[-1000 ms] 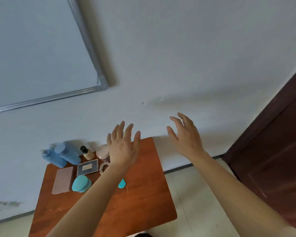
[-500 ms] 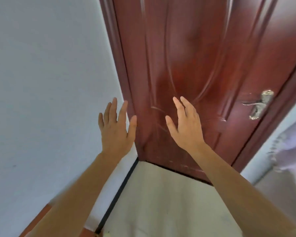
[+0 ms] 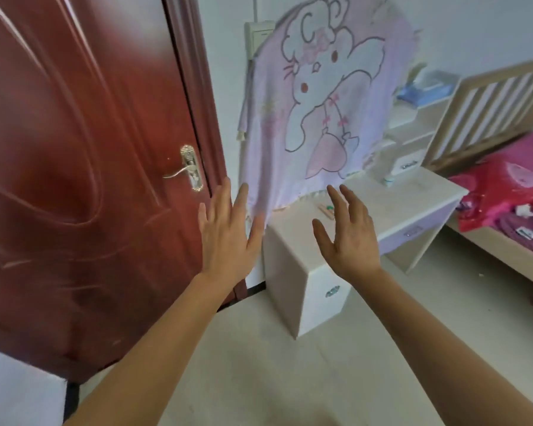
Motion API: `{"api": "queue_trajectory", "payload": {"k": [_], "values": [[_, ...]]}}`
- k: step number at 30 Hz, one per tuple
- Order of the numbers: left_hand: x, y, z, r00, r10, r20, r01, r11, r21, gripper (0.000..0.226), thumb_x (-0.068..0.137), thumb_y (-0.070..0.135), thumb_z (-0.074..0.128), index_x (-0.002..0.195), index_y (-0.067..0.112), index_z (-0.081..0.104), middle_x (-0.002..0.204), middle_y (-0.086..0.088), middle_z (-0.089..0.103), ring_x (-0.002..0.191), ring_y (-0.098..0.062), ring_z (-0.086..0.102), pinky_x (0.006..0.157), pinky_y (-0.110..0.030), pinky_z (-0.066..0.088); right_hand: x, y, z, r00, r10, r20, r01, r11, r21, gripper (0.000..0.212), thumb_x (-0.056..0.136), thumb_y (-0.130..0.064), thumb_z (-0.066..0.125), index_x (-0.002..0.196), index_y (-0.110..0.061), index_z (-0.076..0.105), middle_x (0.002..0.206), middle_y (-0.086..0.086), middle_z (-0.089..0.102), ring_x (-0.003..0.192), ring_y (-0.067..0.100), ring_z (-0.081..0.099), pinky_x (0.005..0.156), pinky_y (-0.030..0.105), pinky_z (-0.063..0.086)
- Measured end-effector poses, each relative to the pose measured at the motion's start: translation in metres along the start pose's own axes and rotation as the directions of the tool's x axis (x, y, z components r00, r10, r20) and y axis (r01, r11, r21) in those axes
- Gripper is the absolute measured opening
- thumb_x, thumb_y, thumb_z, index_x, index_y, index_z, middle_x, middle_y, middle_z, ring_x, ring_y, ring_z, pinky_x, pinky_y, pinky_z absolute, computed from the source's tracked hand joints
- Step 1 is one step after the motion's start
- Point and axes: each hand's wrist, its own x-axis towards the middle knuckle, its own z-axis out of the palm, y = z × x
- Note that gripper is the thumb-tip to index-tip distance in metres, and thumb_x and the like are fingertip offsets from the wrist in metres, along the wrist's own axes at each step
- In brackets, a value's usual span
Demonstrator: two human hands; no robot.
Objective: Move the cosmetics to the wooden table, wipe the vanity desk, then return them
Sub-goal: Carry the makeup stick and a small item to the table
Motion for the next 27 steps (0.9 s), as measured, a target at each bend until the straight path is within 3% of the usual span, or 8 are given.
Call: {"api": "queue_trajectory", "payload": {"k": [5,13,16,21,27], "values": [[0.035,0.096,0.077,0.994,0.098,0.040,-0.093,0.991,-0.098,0.056,0.099,0.046,0.039,0.147,0.015,0.038,0.157,-0.015,0.026,0.141,-0.032,0.030,0.107,-0.059,0.030,-0.004,0.112,-0.049,0.991,0.128,-0.047,-0.131,0.988,-0.080,0.063,0.096,-0.031,0.061,0.150,-0.012,0.035,0.150,0.019,0.038,0.135,0.037,0.040,0.104,0.049,0.040],[0.073,0.207,0.196,0.962,0.084,0.258,-0.056,0.992,-0.114,0.068,0.095,0.055,0.029,0.153,0.020,0.020,0.162,-0.009,0.007,0.149,-0.027,0.007,0.117,-0.054,0.013,0.002,0.275,-0.086,0.956,0.285,0.064,-0.268,0.944,-0.190,0.062,0.094,-0.033,0.059,0.149,-0.016,0.036,0.152,0.017,0.035,0.130,0.040,0.045,0.106,0.052,0.039],[0.090,0.215,0.220,0.949,0.109,0.296,-0.090,0.993,-0.078,0.067,0.095,0.054,0.029,0.153,0.021,0.021,0.162,-0.008,0.009,0.148,-0.027,0.009,0.117,-0.054,0.012,0.018,0.309,-0.082,0.941,0.313,0.131,-0.283,0.936,-0.210,0.063,0.094,-0.034,0.058,0.150,-0.017,0.034,0.153,0.016,0.033,0.133,0.038,0.042,0.108,0.050,0.037],[0.124,0.201,0.265,0.924,0.076,0.375,-0.077,0.997,-0.010,0.067,0.095,0.055,0.025,0.153,0.023,0.016,0.163,-0.006,0.005,0.149,-0.024,0.005,0.119,-0.050,0.009,0.053,0.351,-0.045,0.913,0.341,0.223,-0.300,0.933,-0.198,0.064,0.093,-0.031,0.060,0.150,-0.017,0.035,0.154,0.016,0.032,0.133,0.039,0.042,0.106,0.057,0.040],[0.175,0.167,0.360,0.836,-0.017,0.548,-0.054,0.992,0.113,0.063,0.101,0.049,0.026,0.155,0.021,0.010,0.163,-0.005,0.000,0.150,-0.024,0.004,0.120,-0.050,0.008,0.103,0.408,0.034,0.849,0.346,0.399,-0.261,0.932,-0.252,0.065,0.095,-0.031,0.057,0.153,-0.018,0.030,0.158,0.014,0.024,0.141,0.033,0.033,0.112,0.046,0.032]]}}
